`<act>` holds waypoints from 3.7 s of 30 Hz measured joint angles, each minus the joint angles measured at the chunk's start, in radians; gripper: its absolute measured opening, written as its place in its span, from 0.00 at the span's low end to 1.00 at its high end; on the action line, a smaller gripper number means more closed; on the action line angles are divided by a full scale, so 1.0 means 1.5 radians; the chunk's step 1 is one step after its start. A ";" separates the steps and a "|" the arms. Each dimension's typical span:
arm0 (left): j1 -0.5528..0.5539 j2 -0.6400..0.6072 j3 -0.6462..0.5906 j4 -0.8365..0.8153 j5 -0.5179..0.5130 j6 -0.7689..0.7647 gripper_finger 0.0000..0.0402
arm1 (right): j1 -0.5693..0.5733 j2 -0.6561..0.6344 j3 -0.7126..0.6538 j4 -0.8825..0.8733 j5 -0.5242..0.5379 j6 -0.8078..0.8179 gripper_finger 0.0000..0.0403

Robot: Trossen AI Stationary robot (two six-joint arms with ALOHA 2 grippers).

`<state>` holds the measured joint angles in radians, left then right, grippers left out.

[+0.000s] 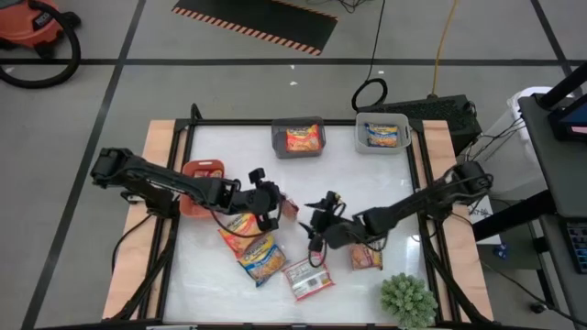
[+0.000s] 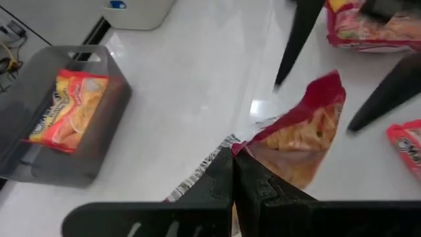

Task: Sort Maruchan noodles
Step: Put the left red noodle pack into the orange bin

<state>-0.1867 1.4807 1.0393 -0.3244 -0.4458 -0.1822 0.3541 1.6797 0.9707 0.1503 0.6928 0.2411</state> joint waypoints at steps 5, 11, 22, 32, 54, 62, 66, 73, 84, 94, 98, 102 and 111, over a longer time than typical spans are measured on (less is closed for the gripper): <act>-0.007 0.000 0.000 -0.036 0.001 -0.032 0.00 | -0.034 0.054 0.000 0.111 -0.093 -0.027 0.67; -0.012 0.001 0.000 -0.060 0.020 -0.060 0.00 | -0.063 0.092 0.000 0.197 -0.095 -0.030 0.67; -0.025 0.001 0.000 -0.063 0.058 -0.073 0.00 | -0.089 0.117 0.000 0.186 -0.097 -0.073 0.53; -0.035 0.001 0.000 -0.077 0.089 -0.038 0.08 | -0.088 0.117 0.000 0.173 -0.143 -0.114 0.28; -0.106 0.006 -0.001 -0.069 0.052 -0.072 0.63 | -0.097 -0.004 -0.001 -0.037 -0.344 -0.147 0.30; -0.119 0.028 -0.027 0.069 -0.008 -0.041 0.75 | -0.097 -0.042 0.000 -0.038 -0.344 -0.178 0.30; -0.119 0.057 -0.026 0.106 -0.040 -0.038 0.78 | -0.101 -0.044 0.000 -0.034 -0.349 -0.198 0.30; -0.112 0.092 -0.026 0.113 -0.046 -0.037 0.76 | -0.110 -0.044 0.000 -0.033 -0.378 -0.209 0.30; -0.103 0.091 -0.026 0.132 -0.055 -0.015 0.44 | -0.135 -0.044 0.000 -0.034 -0.379 -0.188 0.31; -0.095 0.091 -0.026 0.127 -0.057 -0.020 0.28 | -0.135 -0.044 0.000 -0.035 -0.376 -0.185 0.31; -0.099 0.077 -0.026 0.110 -0.059 -0.020 0.28 | -0.135 -0.049 0.000 -0.031 -0.350 -0.176 0.31; -0.100 0.050 -0.024 0.086 -0.060 -0.039 0.27 | -0.134 -0.082 0.000 -0.035 -0.343 -0.169 0.31; -0.103 -0.034 -0.022 0.073 -0.044 -0.073 0.27 | -0.113 -0.167 0.003 -0.058 -0.333 -0.121 0.31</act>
<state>-0.3407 1.4302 1.0058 -0.2142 -0.5123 -0.2916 0.1838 1.4284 0.9750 0.0634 0.1934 0.0595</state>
